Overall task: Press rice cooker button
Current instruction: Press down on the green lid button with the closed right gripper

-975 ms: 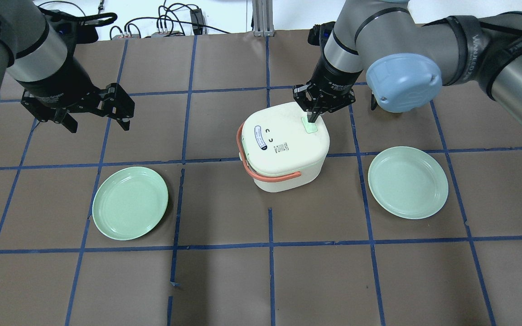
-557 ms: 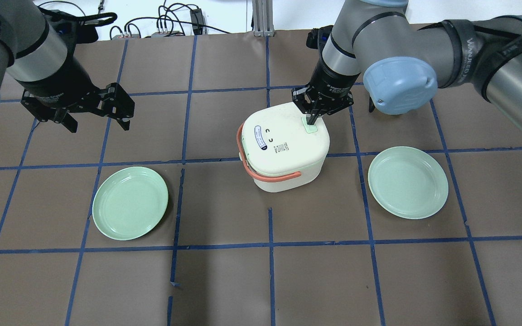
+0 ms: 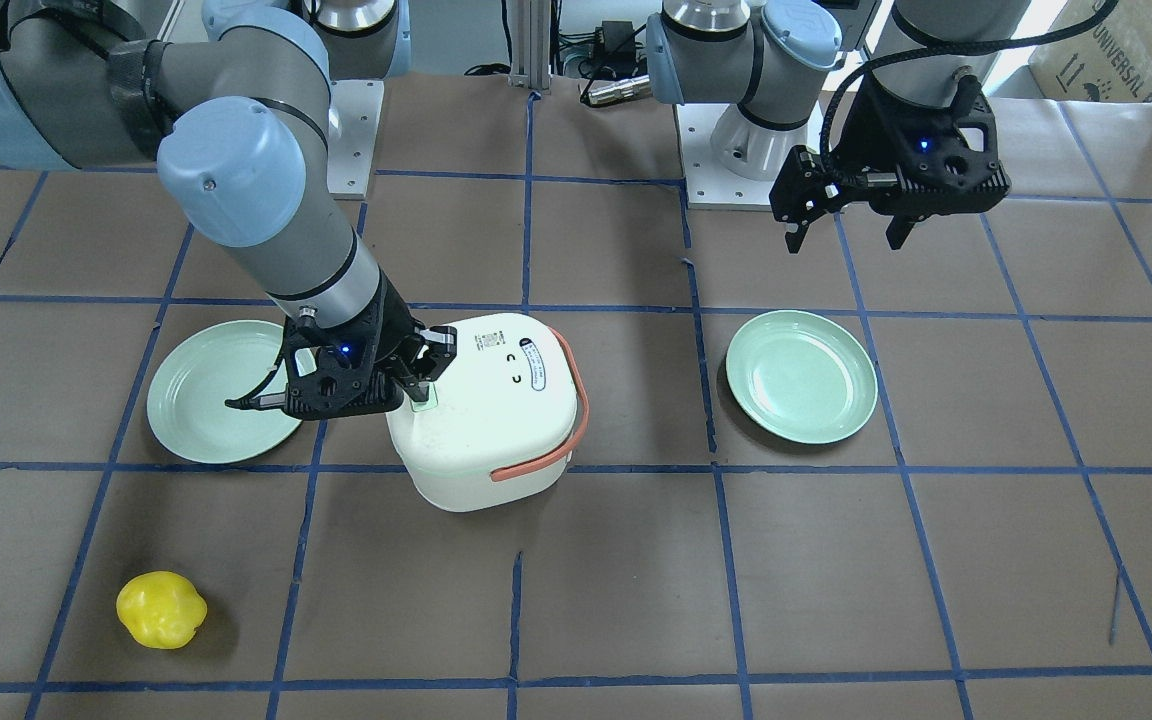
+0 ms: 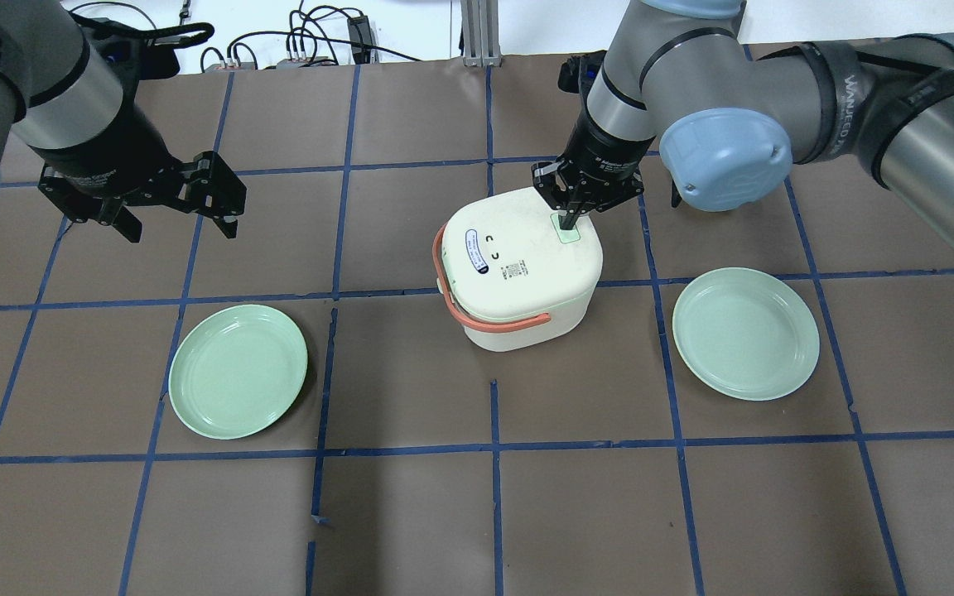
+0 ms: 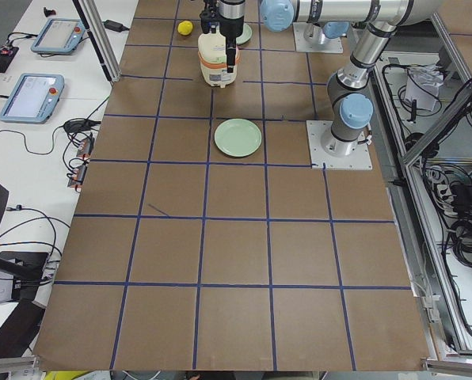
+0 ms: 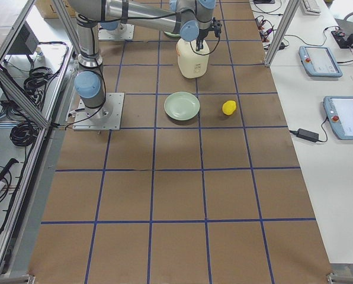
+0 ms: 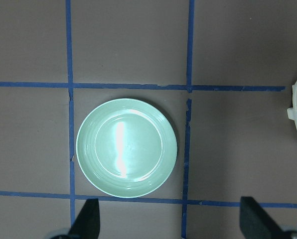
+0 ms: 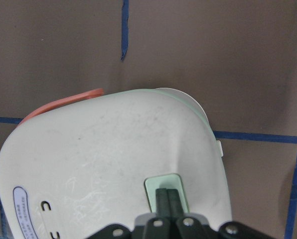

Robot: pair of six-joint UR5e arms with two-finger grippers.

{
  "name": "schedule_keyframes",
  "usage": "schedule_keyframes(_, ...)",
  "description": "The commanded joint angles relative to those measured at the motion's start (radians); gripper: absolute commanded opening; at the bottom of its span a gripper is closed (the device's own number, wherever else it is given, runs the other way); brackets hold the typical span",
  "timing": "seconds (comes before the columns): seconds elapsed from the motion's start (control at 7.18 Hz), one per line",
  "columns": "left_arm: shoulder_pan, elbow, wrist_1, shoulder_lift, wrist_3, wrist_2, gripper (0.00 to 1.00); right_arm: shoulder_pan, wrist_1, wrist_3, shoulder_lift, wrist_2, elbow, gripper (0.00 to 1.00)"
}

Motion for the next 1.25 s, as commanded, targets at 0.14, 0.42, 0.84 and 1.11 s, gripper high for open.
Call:
schedule_keyframes(0.14, 0.000, 0.000, 0.000, 0.000, 0.000, 0.000, 1.00, 0.000, -0.009, 0.001, 0.004, 0.000, 0.002, 0.06)
schedule_keyframes(0.42, 0.000, 0.000, 0.000, 0.000, 0.000, 0.000, 1.00, 0.000, 0.002, 0.003, -0.011, -0.006, -0.002, 0.07)
schedule_keyframes(0.84, 0.000, 0.000, 0.000, 0.000, 0.000, 0.000, 1.00, 0.001, 0.062, 0.036, -0.070, -0.009, -0.011, 0.10)
schedule_keyframes(1.11, 0.000, 0.000, 0.000, 0.000, 0.000, 0.000, 1.00, 0.002, 0.136, 0.023, -0.160, -0.040, -0.019, 0.74)
